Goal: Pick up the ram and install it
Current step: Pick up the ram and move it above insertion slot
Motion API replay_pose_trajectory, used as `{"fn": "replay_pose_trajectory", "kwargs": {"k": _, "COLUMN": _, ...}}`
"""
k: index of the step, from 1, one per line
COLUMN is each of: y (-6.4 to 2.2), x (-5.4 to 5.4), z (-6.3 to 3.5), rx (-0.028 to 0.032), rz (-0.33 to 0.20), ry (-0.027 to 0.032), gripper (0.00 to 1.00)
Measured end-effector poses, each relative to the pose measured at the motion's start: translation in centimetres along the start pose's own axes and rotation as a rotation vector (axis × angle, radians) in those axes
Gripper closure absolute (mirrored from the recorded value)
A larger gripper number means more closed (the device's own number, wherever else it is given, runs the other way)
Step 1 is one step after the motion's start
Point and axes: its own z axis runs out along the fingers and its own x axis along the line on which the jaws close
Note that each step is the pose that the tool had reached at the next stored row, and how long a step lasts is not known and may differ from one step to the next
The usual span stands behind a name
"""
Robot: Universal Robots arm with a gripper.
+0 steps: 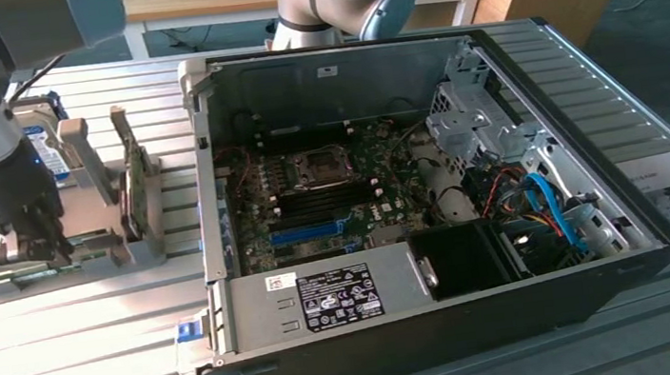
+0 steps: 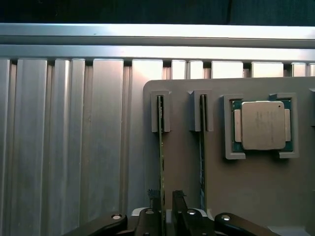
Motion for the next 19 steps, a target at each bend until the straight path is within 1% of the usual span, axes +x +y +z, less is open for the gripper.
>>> {"fn": "replay_pose_trajectory", "kwargs": {"k": 9, "y": 0.02, "x": 0.03, "z": -0.78, "rx": -0.0005, "rz": 0.0, "ry": 0.0001, "gripper": 0.76}}
{"fn": "replay_pose_trajectory", "kwargs": {"k": 15, "y": 0.02, "x": 0.03, "z": -0.8, "rx": -0.0004, "rz": -0.001, "ry": 0.0, "gripper": 0.76}}
{"fn": "replay_pose_trajectory", "kwargs": {"k": 19, "y": 0.0, "x": 0.04, "z": -0.8, "rx": 0.0, "rz": -0.013, "ry": 0.0003, "gripper": 0.76}}
